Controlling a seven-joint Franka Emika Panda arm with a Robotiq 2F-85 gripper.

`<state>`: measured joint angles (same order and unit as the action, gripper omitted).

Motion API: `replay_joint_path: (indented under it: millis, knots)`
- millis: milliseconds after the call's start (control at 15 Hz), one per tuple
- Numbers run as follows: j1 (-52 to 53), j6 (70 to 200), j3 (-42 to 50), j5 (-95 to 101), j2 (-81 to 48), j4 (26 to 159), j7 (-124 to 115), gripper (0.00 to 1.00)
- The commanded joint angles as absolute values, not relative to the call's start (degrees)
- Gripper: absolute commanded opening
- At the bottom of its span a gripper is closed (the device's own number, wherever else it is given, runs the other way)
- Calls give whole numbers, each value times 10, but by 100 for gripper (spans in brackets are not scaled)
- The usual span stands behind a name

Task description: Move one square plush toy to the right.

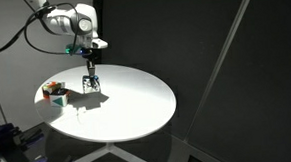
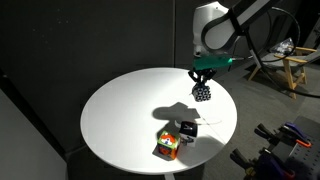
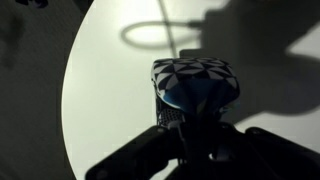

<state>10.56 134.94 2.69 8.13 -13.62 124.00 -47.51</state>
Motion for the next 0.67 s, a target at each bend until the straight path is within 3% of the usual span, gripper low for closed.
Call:
replay_joint_path:
  millis: [0, 600]
  knots:
    - [90, 1342, 24, 69, -111, 1244, -508, 7]
    - [54, 1343, 38, 47, -96, 1251, -649, 6]
